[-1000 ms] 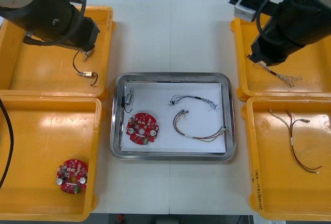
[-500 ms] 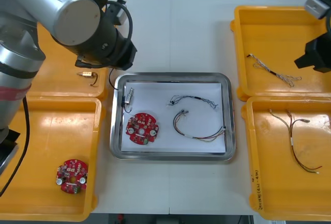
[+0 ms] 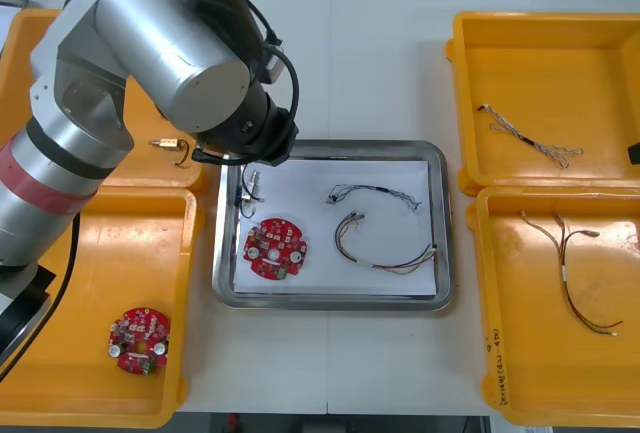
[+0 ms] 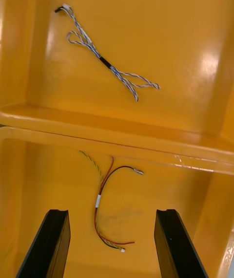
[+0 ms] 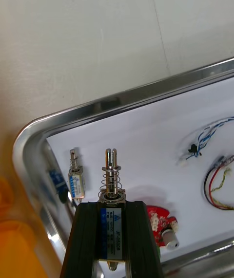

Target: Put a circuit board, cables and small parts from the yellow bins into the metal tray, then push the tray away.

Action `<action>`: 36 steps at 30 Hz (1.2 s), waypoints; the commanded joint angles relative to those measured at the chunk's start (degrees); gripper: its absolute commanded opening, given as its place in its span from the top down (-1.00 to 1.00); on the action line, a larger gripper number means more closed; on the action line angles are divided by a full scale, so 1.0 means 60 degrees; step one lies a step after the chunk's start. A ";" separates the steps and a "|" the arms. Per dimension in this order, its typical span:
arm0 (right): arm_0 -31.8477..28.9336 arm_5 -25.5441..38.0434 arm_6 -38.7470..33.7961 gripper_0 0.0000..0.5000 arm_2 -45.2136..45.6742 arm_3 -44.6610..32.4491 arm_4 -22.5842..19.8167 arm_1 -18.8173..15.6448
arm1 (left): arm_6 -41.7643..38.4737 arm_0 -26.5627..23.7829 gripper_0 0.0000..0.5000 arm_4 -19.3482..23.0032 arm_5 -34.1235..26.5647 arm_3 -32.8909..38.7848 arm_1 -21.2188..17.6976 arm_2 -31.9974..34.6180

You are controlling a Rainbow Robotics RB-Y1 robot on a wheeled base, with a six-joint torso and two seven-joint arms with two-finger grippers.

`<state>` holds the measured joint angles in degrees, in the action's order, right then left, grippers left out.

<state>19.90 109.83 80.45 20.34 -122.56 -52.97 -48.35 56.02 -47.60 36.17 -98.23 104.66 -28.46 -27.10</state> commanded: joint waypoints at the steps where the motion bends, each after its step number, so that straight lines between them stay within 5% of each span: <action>1: -0.0679 0.0029 -0.0576 -1.00 0.0623 -0.0330 -0.0122 -0.0365 | -0.1353 -0.0035 0.99 -0.0316 0.0757 -0.0436 0.0261 -0.0640; 36: -0.1968 0.0029 -0.1045 -1.00 0.1619 -0.0506 0.0229 0.0543 | -0.1866 -0.0021 0.97 -0.0536 0.2192 -0.1886 0.0261 -0.2295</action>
<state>9.26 109.83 77.73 28.28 -123.73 -51.95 -45.92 49.10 -47.60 33.04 -86.08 92.97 -28.05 -39.65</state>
